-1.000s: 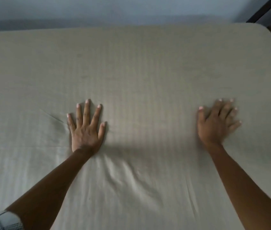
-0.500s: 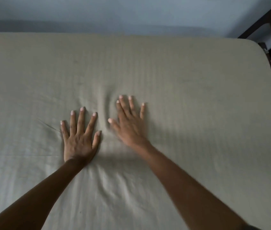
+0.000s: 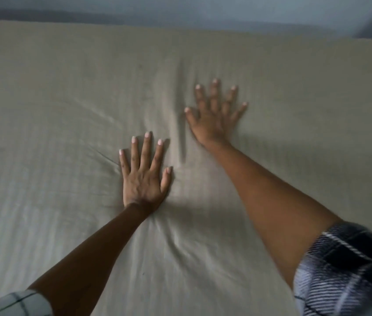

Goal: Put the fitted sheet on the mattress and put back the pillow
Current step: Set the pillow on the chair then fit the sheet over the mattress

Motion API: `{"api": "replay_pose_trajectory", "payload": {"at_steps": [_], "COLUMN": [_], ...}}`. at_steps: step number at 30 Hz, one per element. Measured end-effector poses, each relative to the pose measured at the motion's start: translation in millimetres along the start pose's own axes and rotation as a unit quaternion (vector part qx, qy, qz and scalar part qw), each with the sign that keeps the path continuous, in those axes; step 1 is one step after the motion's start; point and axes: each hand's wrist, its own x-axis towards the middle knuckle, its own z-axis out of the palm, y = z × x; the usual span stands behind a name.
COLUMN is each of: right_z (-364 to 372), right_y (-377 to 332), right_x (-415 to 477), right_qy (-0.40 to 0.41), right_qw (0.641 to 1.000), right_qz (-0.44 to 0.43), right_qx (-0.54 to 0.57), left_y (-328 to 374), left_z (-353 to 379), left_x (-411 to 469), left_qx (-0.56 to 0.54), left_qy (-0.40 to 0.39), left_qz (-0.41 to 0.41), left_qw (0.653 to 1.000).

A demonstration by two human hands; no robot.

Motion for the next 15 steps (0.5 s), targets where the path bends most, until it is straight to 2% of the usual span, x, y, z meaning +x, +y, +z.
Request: {"api": "replay_pose_trajectory", "payload": {"at_steps": [6, 9, 10, 12, 14, 15], "right_z": [6, -5, -6, -5, -3, 0], "right_y": [-87, -74, -62, -30, -14, -18], "right_x": [-62, -66, -70, -85, -108, -118], "right_qy": [-0.058, -0.09, -0.076, -0.012, 0.001, -0.007], "right_qw": [0.988, 0.972, 0.974, 0.992, 1.0, 1.0], "right_qz": [-0.142, -0.214, -0.206, -0.102, -0.004, 0.008], "right_qx": [-0.025, 0.02, 0.051, 0.069, 0.016, -0.006], "left_y": [-10, -35, -47, -71, -90, -98], "left_z": [-18, -24, -26, -28, -29, -30], "left_x": [-11, -27, -34, -48, -63, -69], "left_qx": [-0.118, -0.077, -0.055, -0.031, -0.025, -0.025], "left_qy": [0.02, 0.006, 0.002, 0.0, -0.01, -0.012], "left_qz": [0.015, 0.063, 0.064, 0.046, 0.021, 0.009], "left_qw": [0.993, 0.995, 0.996, 0.998, 0.999, 1.0]}}
